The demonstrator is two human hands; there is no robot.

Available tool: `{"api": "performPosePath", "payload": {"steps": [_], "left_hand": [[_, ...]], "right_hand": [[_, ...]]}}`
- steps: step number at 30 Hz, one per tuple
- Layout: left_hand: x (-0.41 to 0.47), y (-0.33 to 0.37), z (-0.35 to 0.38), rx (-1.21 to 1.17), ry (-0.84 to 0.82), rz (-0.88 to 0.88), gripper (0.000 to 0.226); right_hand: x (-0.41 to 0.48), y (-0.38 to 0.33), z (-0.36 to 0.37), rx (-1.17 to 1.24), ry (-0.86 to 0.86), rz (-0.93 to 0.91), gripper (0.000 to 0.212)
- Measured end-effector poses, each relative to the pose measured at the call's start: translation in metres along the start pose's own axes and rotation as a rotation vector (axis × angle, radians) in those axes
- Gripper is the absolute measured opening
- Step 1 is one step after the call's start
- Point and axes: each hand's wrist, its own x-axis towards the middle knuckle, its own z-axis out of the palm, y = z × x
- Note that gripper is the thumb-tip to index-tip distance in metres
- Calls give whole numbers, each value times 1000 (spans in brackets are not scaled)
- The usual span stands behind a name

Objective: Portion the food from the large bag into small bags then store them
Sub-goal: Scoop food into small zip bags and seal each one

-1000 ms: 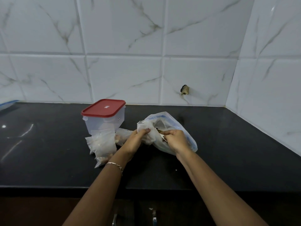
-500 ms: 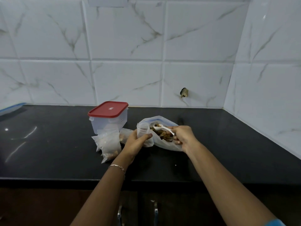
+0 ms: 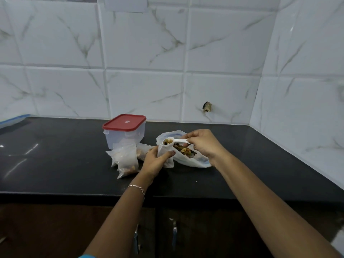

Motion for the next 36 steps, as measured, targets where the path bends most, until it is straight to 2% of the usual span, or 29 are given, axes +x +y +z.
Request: {"api": "performPosePath", "payload": {"steps": [4,8,11,15,17,19,23,27,31,36], "left_hand": [[-5,-1,1,-29,0,28,31],[-9,-2,1,-63,31,55,28],[-14,1,2,-80,33,59,19],[-16,1,2,-90,36,65,22],[-15,0,2,-92,40,61,29],[-14,-2,1,-85,34,63,33],[-11,-5,1,-65,30,60,38],[-9,-8,-1,-61,34,60,42],[-8,-8,0,-55,24,61,43],[-4,-13,-1,-29,62,77,47]], "right_hand": [[-7,1,7,-603,60,-369,26],[-21,1,12,-911,116,-727,19],[-21,6,11,-1005,167,-847,17],[-20,16,10,-1087,273,-993,28],[-19,20,9,-1064,290,-1036,18],[-21,23,8,-848,308,-912,13],[-12,38,-4,-269,403,-452,11],[3,69,-21,93,383,-53,10],[8,100,-25,52,419,113,6],[2,106,-21,-264,451,57,4]]}}
